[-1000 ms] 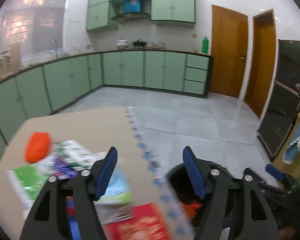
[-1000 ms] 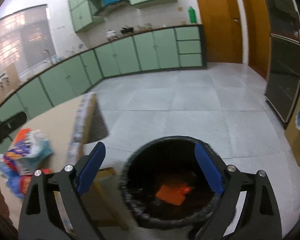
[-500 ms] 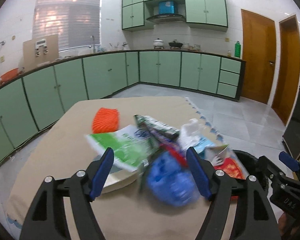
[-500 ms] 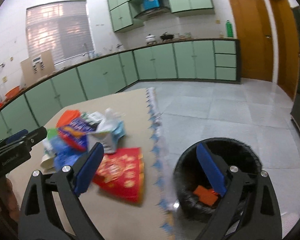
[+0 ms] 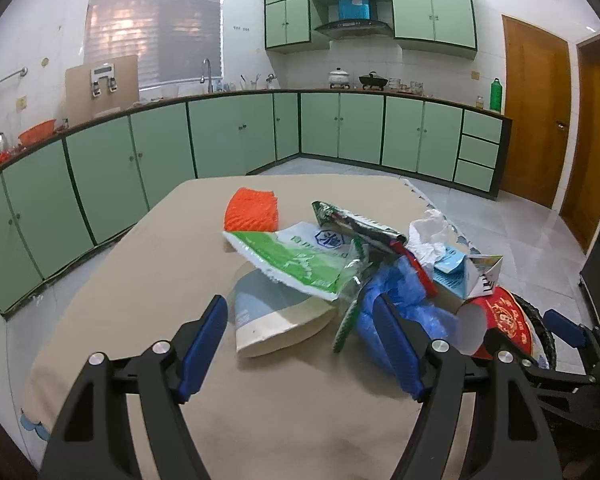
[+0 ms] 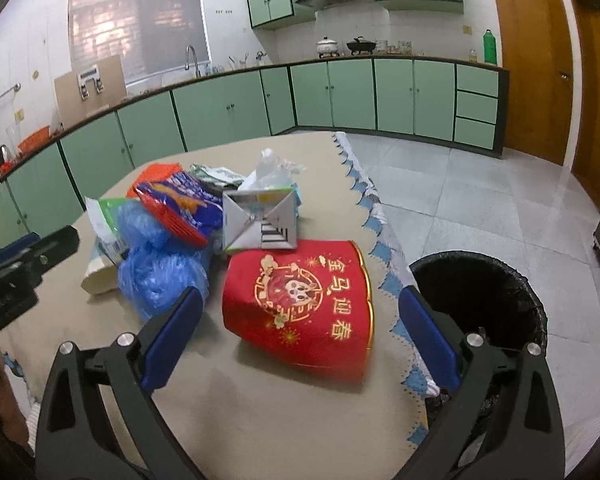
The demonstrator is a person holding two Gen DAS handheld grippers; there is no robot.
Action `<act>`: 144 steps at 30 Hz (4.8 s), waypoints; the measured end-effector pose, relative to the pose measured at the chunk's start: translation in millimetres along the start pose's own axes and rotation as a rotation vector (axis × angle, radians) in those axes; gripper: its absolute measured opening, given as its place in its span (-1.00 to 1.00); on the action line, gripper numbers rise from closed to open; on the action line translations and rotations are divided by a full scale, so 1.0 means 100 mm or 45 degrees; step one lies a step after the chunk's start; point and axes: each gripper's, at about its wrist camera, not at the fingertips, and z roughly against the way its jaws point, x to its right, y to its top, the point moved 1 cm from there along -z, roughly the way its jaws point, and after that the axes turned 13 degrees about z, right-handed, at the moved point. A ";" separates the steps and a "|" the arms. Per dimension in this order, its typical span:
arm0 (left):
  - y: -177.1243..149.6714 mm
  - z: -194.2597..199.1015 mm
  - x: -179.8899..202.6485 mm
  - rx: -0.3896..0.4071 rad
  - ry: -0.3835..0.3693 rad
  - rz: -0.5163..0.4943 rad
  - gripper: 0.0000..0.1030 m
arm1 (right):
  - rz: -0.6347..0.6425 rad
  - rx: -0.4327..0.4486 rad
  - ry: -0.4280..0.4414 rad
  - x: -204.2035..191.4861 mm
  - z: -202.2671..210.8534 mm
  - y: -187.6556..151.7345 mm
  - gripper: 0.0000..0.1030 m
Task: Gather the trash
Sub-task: 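Move the right tool to the red paper packet and grasp it, then lift the red packet with the right tool while the left tool grasps the blue snack bag, then carry the red packet and snack bag over the black bin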
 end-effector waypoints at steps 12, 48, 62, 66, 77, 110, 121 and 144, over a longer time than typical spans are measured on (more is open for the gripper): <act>-0.06 -0.04 -0.08 -0.028 0.000 0.010 0.45 | -0.003 -0.031 -0.008 0.01 -0.21 0.06 0.86; -0.10 -0.08 0.36 -0.053 -0.091 -0.032 0.46 | -0.056 -0.055 0.004 0.41 0.06 0.08 0.56; 0.12 -0.36 0.60 -0.043 -0.147 -0.029 0.30 | -0.077 -0.007 -0.077 0.78 -0.11 0.27 0.57; 0.16 -0.49 0.63 -0.064 -0.133 -0.028 0.15 | -0.080 0.006 -0.075 0.81 -0.22 0.36 0.57; 0.17 -0.77 0.66 -0.140 -0.142 -0.010 -0.07 | -0.043 0.015 -0.059 0.75 -0.49 0.52 0.57; 0.56 -0.09 0.52 0.094 -0.232 0.056 -0.91 | -0.033 0.157 -0.023 0.72 0.06 0.66 0.57; 0.57 0.11 0.73 0.144 -0.301 0.010 -0.91 | -0.025 0.186 -0.069 0.81 0.30 0.72 0.57; 0.47 -0.22 0.51 0.046 -0.309 0.059 -0.91 | -0.024 0.087 -0.151 0.69 0.09 0.65 0.57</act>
